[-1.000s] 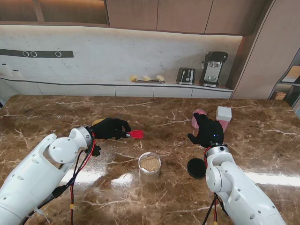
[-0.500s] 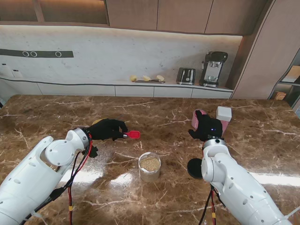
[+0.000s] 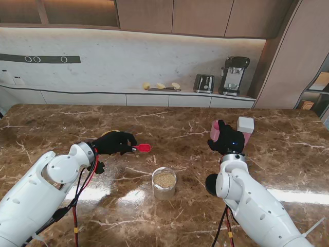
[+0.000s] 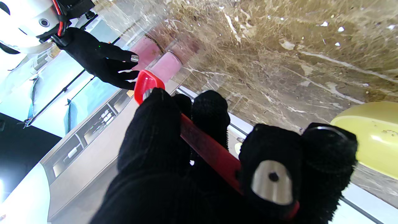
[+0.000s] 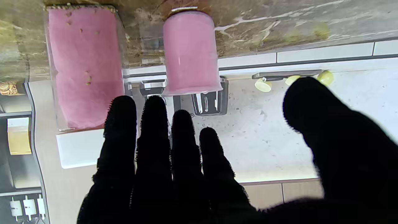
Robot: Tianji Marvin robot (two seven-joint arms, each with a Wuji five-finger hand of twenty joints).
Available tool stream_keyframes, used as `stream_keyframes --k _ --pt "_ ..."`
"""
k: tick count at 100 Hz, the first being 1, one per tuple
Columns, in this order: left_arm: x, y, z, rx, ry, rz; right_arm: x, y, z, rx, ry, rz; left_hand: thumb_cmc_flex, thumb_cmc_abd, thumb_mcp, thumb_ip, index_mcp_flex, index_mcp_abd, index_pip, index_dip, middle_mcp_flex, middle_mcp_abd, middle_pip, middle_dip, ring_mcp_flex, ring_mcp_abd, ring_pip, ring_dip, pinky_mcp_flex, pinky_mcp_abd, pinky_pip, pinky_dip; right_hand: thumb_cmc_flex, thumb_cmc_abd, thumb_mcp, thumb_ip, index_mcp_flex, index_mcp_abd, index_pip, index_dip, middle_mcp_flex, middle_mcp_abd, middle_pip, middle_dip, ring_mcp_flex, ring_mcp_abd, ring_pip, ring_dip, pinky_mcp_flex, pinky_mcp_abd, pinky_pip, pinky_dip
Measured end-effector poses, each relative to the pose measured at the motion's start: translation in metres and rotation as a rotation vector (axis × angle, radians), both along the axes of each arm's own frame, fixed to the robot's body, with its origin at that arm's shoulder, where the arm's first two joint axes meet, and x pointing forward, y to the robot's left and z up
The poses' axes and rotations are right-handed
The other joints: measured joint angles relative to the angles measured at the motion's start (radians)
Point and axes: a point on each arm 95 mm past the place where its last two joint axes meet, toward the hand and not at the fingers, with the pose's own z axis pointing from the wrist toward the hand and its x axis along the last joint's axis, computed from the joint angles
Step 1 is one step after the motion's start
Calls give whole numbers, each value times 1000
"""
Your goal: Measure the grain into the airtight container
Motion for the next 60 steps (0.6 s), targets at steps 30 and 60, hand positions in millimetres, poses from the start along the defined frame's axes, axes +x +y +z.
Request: stream_keyframes --k 30,60 --pt "-1 3 -1 2 -3 6 -1 3 -6 79 -16 -36 0 0 1 0 0 0 0 0 0 0 0 2 0 0 0 -1 0 0 0 0 0 3 0 0 -40 28 -2 -3 -95 58 -38 -95 -51 8 -63 -79 -30 13 -51 -25" --pt "-2 4 -1 4 0 5 1 5 -13 121 -15 -58 -12 -2 20 0 0 -1 0 2 0 0 0 10 0 0 0 -1 0 0 0 0 0 3 0 0 -51 40 -1 -12 -135 72 -47 -113 -87 22 -76 -103 -49 13 -70 -49"
